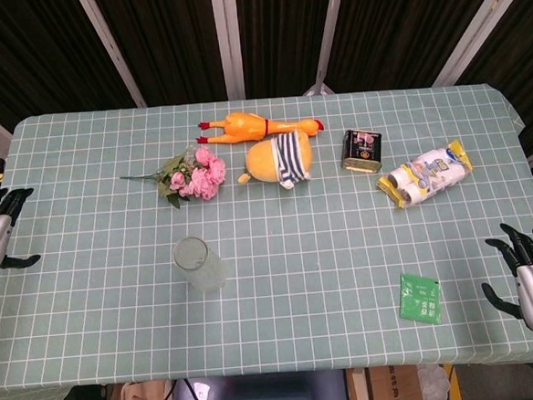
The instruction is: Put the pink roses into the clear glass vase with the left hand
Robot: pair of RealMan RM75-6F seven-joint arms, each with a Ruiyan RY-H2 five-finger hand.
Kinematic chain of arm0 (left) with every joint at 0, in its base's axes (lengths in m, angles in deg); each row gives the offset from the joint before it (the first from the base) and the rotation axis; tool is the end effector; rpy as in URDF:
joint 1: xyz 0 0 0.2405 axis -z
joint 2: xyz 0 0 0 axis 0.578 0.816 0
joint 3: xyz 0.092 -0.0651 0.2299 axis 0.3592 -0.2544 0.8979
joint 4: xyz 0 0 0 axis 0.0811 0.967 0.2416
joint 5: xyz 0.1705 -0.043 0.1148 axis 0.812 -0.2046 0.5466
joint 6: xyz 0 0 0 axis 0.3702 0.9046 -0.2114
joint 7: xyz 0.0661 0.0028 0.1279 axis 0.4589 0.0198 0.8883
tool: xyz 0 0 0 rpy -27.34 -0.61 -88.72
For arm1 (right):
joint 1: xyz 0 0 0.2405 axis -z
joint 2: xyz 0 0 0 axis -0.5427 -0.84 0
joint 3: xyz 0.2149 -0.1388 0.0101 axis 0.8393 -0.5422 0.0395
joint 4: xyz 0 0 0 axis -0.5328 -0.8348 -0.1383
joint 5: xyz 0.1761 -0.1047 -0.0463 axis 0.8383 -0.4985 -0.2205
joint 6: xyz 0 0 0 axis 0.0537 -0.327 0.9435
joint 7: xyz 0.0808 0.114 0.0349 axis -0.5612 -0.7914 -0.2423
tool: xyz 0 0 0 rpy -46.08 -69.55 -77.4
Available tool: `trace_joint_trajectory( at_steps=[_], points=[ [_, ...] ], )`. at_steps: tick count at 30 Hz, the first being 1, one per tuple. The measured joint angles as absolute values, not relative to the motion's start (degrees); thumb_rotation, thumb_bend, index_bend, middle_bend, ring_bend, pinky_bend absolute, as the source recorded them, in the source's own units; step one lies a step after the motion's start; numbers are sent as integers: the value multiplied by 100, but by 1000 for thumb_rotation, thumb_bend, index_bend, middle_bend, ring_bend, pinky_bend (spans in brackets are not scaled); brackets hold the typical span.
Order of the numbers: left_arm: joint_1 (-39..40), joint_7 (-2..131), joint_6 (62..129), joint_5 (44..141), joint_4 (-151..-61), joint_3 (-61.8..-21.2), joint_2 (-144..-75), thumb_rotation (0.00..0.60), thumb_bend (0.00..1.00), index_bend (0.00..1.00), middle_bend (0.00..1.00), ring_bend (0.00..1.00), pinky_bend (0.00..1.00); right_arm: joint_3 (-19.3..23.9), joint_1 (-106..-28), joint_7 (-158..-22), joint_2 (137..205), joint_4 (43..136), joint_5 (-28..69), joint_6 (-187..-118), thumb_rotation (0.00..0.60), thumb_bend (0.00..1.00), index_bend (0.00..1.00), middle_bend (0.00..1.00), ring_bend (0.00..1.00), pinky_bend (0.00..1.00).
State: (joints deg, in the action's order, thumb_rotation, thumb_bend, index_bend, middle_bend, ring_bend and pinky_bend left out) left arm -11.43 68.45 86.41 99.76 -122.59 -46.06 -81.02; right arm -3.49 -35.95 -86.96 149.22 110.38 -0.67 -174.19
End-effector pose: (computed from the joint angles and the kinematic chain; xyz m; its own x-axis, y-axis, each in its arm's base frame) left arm -0.2947 0.3181 0.2023 0.5390 0.1599 0.8270 0.8382 -0.0050 -0.5454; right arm -0.3113 -0.1766 0.1755 0.4113 0.0189 0.9113 -0.9109 0.0459 0.4101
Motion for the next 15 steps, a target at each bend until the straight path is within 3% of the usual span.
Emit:
trace_joint_trajectory(
  at_steps=[15],
  points=[
    [439, 8015, 7361, 8590, -11417, -4865, -8950, 600, 164, 27, 46, 0, 54, -206, -3671, -8396, 15041, 10922, 445, -17167, 600, 307, 252, 112, 132, 36]
  ],
)
